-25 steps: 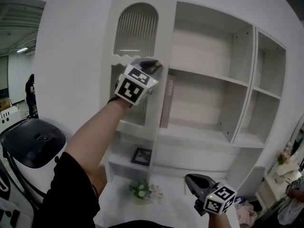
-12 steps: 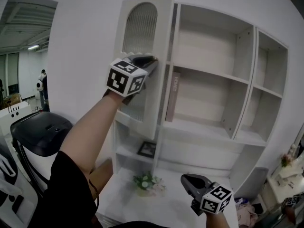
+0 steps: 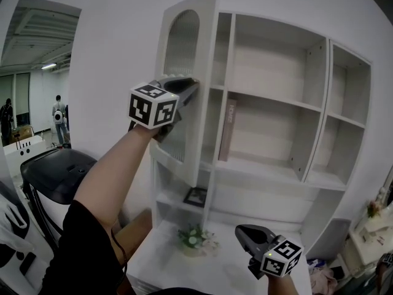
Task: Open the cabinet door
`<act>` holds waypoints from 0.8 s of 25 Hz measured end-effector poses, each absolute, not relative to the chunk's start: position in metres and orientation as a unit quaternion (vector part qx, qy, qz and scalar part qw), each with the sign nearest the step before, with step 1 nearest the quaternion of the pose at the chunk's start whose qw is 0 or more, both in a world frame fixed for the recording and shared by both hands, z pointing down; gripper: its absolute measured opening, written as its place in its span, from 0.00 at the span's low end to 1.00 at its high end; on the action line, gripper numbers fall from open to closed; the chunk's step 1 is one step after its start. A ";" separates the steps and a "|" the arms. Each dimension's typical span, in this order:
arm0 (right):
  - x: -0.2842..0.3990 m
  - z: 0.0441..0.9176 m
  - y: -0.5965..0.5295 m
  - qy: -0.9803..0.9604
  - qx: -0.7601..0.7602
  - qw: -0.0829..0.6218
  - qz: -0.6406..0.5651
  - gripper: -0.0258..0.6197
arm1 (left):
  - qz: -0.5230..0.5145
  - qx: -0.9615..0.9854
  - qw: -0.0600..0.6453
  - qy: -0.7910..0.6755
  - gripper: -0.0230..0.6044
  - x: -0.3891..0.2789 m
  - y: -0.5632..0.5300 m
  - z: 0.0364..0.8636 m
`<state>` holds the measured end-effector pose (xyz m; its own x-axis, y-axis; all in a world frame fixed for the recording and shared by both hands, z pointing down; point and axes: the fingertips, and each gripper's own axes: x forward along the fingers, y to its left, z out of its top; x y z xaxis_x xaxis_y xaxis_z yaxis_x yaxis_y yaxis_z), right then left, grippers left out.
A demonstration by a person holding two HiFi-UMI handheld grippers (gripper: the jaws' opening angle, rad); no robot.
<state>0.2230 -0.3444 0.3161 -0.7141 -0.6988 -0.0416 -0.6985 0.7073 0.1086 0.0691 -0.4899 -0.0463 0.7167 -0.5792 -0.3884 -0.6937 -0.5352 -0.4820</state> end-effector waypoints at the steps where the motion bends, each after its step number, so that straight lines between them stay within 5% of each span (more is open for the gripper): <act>1: 0.218 0.317 -0.345 -0.925 0.375 0.000 -0.057 0.04 | 0.092 -0.873 0.313 0.361 0.16 0.065 -0.488 -0.045; 20: 0.092 0.293 -0.341 -0.934 0.353 -0.006 -0.063 0.04 | 0.113 -0.901 0.307 0.285 0.17 -0.020 -0.446 -0.049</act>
<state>0.0921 -0.3413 0.2928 -0.7511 -0.6578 -0.0554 -0.6593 0.7432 0.1142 -0.0204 -0.4460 -0.0489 0.8118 -0.4443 -0.3790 -0.5833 -0.6487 -0.4889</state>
